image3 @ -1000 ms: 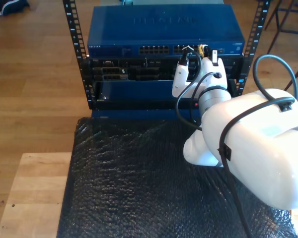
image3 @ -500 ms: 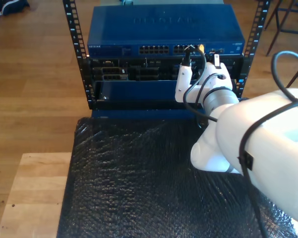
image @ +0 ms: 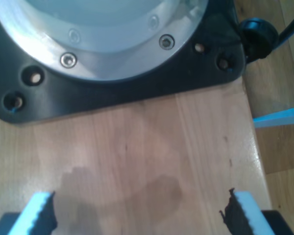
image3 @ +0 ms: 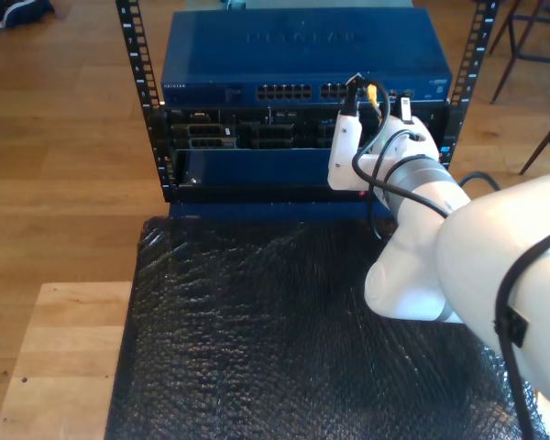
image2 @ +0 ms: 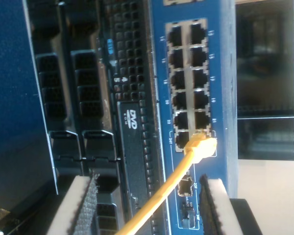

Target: Grab the cable and plug it in

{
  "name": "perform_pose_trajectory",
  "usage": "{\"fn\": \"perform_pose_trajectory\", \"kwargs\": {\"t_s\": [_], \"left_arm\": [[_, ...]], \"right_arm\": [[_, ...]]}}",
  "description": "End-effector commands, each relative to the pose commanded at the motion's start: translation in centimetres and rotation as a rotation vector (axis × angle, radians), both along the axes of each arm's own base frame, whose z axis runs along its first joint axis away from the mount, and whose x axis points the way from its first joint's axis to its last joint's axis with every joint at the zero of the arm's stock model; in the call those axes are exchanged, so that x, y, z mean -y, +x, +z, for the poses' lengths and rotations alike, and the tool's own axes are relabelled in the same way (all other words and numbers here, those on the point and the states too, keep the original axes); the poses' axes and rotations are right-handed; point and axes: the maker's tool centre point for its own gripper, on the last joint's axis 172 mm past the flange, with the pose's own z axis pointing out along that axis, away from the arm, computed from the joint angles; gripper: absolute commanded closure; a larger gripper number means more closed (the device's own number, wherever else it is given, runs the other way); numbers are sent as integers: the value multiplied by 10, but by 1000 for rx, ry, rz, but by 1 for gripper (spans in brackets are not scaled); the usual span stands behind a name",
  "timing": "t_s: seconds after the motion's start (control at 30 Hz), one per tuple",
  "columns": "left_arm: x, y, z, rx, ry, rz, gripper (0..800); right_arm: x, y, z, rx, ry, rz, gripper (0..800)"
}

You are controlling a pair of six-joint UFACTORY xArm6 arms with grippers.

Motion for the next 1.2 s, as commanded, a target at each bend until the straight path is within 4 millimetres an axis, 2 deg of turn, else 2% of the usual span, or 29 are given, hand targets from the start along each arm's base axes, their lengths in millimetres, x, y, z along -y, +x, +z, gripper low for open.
{"fn": "perform_pose_trajectory", "kwargs": {"t_s": [0.17, 0.3, 0.37, 0.43, 0.57, 0.73, 0.83, 1.0, 1.2], "left_arm": [[0, 0, 0, -1, 0, 1, 0], [0, 0, 0, 0, 0, 0, 0], [0, 0, 0, -1, 0, 1, 0], [0, 0, 0, -1, 0, 1, 0], [0, 0, 0, -1, 0, 1, 0], [0, 0, 0, -1, 0, 1, 0], [0, 0, 0, -1, 0, 1, 0], [0, 0, 0, -1, 0, 1, 0], [0, 0, 0, 0, 0, 0, 0]], "right_arm": [[10, -1, 8, -25, 7, -5, 217], [42, -3, 17, -45, 0, -37, 203], [50, -2, 24, -58, -8, -33, 190], [51, -4, 23, -87, -16, -17, 168], [67, -5, 25, -144, -26, -10, 129], [82, -12, 14, -245, -50, 9, 100], [101, -16, 8, -300, -69, 4, 72], [135, -25, 3, -370, -119, -6, 72], [201, -43, -10, -469, -221, -19, 63]]}}
